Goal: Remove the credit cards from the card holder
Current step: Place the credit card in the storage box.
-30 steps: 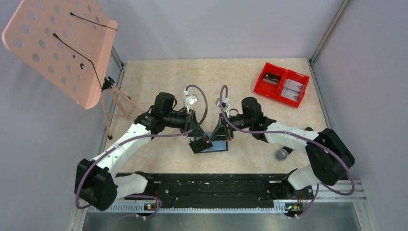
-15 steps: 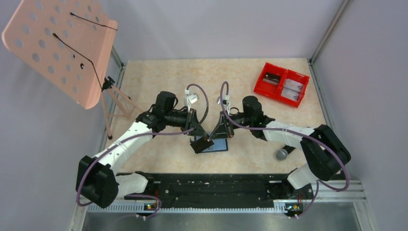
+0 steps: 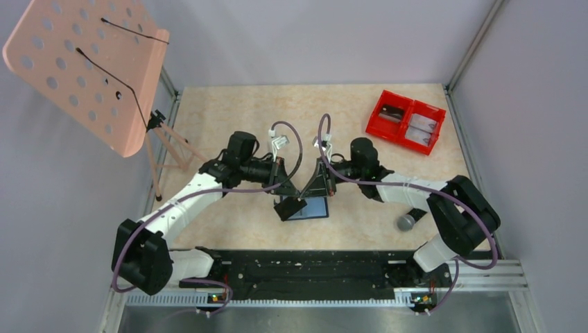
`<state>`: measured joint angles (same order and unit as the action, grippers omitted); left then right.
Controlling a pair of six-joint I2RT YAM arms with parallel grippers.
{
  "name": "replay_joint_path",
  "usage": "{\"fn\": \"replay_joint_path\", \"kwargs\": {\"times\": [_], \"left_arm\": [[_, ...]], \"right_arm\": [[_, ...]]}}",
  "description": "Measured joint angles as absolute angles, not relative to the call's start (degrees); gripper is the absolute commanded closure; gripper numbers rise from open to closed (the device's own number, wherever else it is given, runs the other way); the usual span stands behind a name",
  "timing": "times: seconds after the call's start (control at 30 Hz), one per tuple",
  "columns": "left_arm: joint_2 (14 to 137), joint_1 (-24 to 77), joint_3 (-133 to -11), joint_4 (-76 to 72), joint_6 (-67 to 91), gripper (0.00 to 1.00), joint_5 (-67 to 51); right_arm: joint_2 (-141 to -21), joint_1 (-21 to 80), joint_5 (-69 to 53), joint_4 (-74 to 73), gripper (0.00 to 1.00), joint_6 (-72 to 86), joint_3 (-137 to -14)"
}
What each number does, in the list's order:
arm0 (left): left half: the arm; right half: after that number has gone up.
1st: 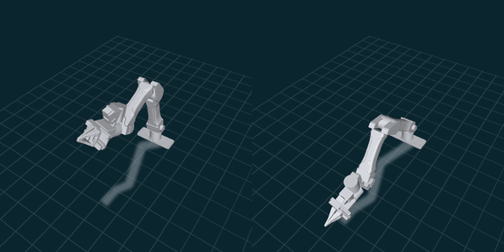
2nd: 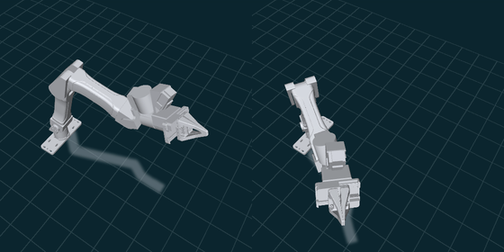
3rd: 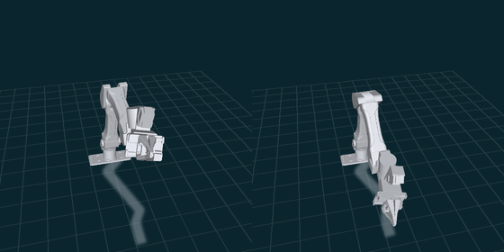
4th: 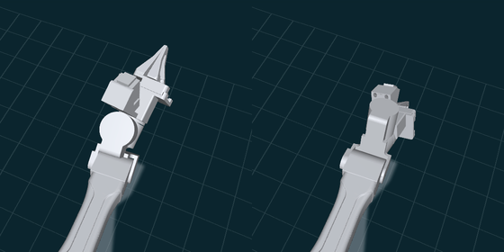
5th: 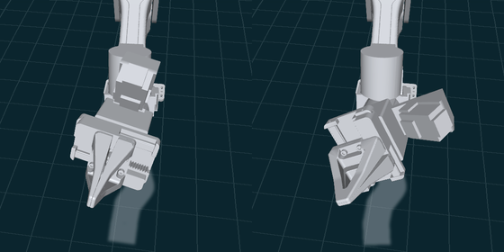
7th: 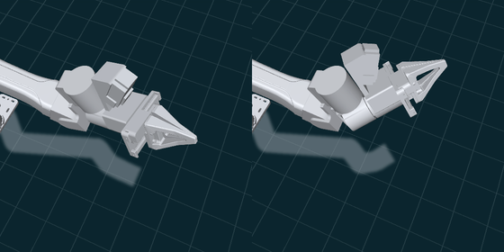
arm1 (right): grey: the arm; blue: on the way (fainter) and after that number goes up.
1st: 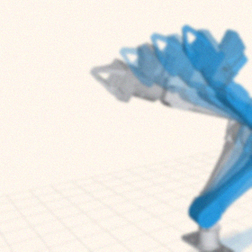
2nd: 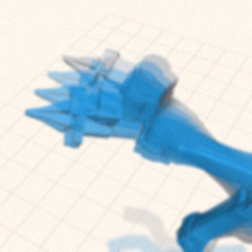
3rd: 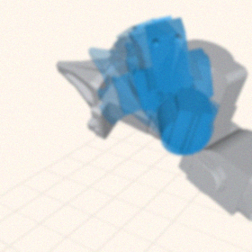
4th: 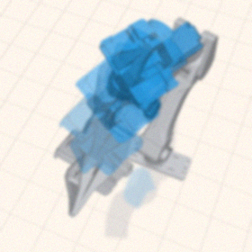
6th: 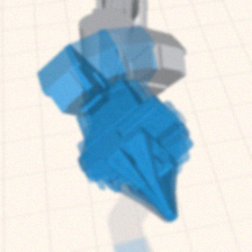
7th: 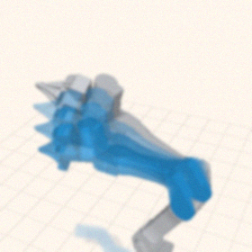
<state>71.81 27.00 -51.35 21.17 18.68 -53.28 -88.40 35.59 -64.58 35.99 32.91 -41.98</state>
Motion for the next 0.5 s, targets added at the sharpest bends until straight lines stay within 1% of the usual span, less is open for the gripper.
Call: {"fn": "replay_joint_path", "kwargs": {"times": [0.03,0.07,0.2,0.23,0.37,0.5], "left_arm": [[71.81,27.0,-51.42,21.06,18.98,1.0,-52.9],[71.88,27.0,-51.51,21.02,19.44,1.0,-52.25],[72.66,26.59,-51.7,19.44,24.18,1.0,-47.13],[72.73,26.5,-51.33,17.93,26.11,1.0,-45.95],[71.57,25.98,-44.64,3.51,39.16,1.0,-39.92],[71.09,25.96,-37.01,-9.98,52.69,1.0,-34.61]], "right_arm": [[-88.4,35.42,-64.31,36.05,0.82,33.26,-41.98],[-88.4,35.29,-63.9,36.29,0.79,33.78,-41.95],[-88.31,33.82,-60.27,41.3,0.55,37.12,-39.55],[-88.05,33.28,-58.85,42.65,0.51,38.3,-38.28],[-85.89,32.12,-52.12,46.04,0.51,41.54,-33.41],[-83.72,31.97,-43.46,53.95,0.5,46.96,-27.9]]}}
